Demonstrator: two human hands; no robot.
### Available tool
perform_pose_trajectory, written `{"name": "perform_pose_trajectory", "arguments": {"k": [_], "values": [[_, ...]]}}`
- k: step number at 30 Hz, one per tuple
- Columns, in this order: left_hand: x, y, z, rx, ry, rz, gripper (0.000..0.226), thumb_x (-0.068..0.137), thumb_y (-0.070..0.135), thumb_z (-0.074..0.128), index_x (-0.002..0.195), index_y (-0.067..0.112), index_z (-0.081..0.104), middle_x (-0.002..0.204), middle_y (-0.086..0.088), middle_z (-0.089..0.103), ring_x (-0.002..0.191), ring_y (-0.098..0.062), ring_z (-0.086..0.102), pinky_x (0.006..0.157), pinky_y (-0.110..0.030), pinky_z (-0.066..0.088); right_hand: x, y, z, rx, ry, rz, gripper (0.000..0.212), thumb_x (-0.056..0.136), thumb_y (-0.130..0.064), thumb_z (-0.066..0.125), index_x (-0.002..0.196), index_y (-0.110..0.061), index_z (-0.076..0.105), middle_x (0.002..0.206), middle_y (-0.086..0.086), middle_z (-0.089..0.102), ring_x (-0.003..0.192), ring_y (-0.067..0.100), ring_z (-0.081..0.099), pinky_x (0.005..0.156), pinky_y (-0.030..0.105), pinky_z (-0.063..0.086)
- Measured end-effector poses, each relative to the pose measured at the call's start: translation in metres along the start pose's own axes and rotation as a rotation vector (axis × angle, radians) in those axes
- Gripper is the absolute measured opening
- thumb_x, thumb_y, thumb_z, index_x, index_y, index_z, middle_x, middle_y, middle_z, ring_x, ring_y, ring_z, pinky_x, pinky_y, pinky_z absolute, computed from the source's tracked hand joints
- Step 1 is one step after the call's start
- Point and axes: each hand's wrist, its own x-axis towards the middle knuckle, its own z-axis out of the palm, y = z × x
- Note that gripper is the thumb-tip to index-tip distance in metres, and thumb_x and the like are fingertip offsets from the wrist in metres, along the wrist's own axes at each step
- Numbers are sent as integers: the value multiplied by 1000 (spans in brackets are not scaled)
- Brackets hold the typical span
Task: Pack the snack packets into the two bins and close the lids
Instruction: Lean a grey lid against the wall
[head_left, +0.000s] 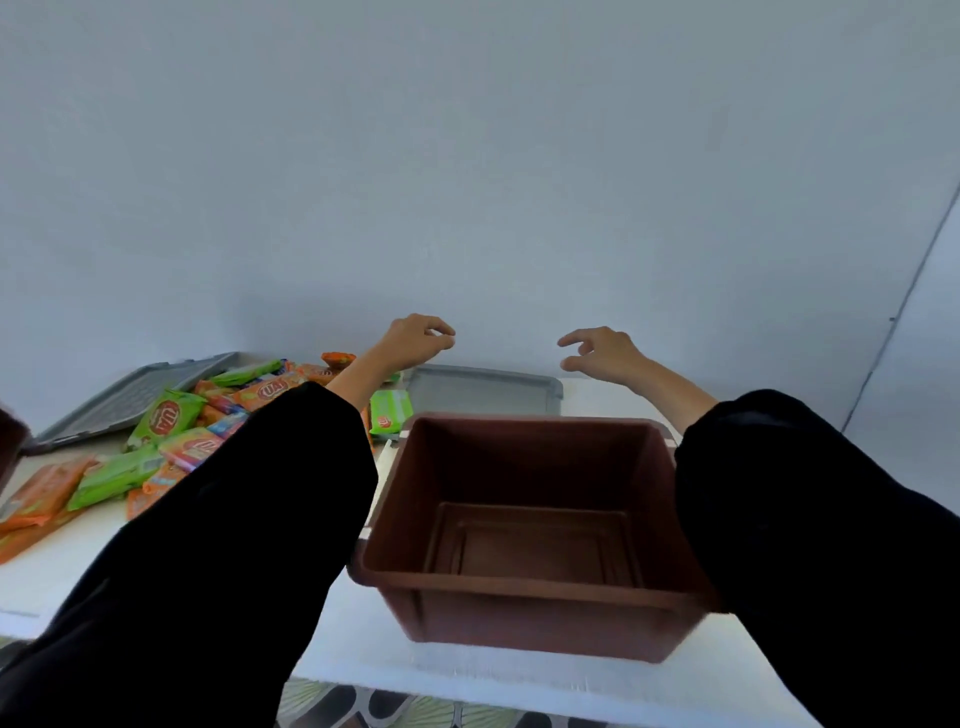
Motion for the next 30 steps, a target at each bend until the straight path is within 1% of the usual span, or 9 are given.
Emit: {"name": "perform_pose_trajectory", "arguments": {"k": [5, 10, 14, 16, 19, 22, 25, 28, 30], "values": [[69, -31, 12, 26, -65, -49, 32, 93, 25, 51, 123, 14, 58, 128, -13, 57, 122, -25, 49, 102, -31, 36, 74, 11, 17, -27, -97, 40, 43, 89, -20, 58, 132, -18, 50, 139, 10, 46, 128, 24, 43, 96, 26, 34], [126, -69, 43, 82, -168, -96, 38, 93, 22, 51, 129, 11, 53, 135, -15, 50, 127, -28, 44, 103, -29, 31, 133, 29, 53, -87, -215, 63, 49, 89, -22, 58, 136, -20, 44, 146, 10, 39, 134, 24, 37, 104, 26, 31], [152, -106, 76, 162, -235, -170, 46, 93, 30, 50, 135, 12, 45, 144, -13, 41, 135, -28, 35, 110, -32, 27, 164, 46, 81, -194, -311, 80, 55, 89, -31, 57, 140, -23, 37, 148, 6, 36, 136, 27, 32, 110, 33, 27], [156, -118, 92, 271, -273, -232, 53, 94, 41, 44, 141, 19, 36, 151, -14, 28, 141, -32, 20, 115, -39, 19, 170, 55, 95, -264, -354, 110, 61, 90, -38, 55, 144, -25, 29, 149, 9, 34, 138, 30, 25, 111, 35, 20], [156, -125, 104, 344, -221, -306, 63, 89, 58, 41, 144, 33, 25, 155, -17, 10, 143, -37, 4, 112, -53, 16, 170, 67, 114, -265, -412, 161, 72, 90, -46, 50, 149, -27, 13, 153, 17, 21, 142, 36, 6, 114, 38, 10], [156, -128, 111, 336, -170, -337, 67, 87, 62, 40, 145, 34, 22, 155, -18, 2, 143, -37, -1, 111, -55, 15, 167, 72, 127, -220, -414, 225, 80, 87, -57, 49, 148, -35, 2, 154, 23, -4, 142, 41, -6, 115, 47, 9], [158, -133, 115, 333, -190, -313, 72, 87, 63, 40, 147, 32, 17, 155, -19, -1, 142, -40, -9, 112, -55, 14, 165, 74, 140, -192, -363, 285, 80, 85, -59, 50, 146, -40, 2, 153, 22, -17, 142, 40, -9, 115, 51, 6], [164, -135, 115, 268, -173, -311, 70, 87, 60, 43, 146, 30, 21, 154, -21, 4, 142, -41, -7, 112, -54, 16, 166, 74, 146, -164, -304, 339, 82, 84, -57, 52, 147, -41, 2, 153, 24, -14, 142, 40, -8, 115, 52, 4], [167, -133, 115, 204, -135, -317, 70, 85, 58, 49, 145, 28, 27, 152, -23, 10, 142, -40, -4, 113, -52, 15, 169, 72, 145, -123, -280, 358, 84, 83, -51, 58, 147, -40, 4, 152, 26, -3, 141, 40, 1, 114, 50, 11]]}}
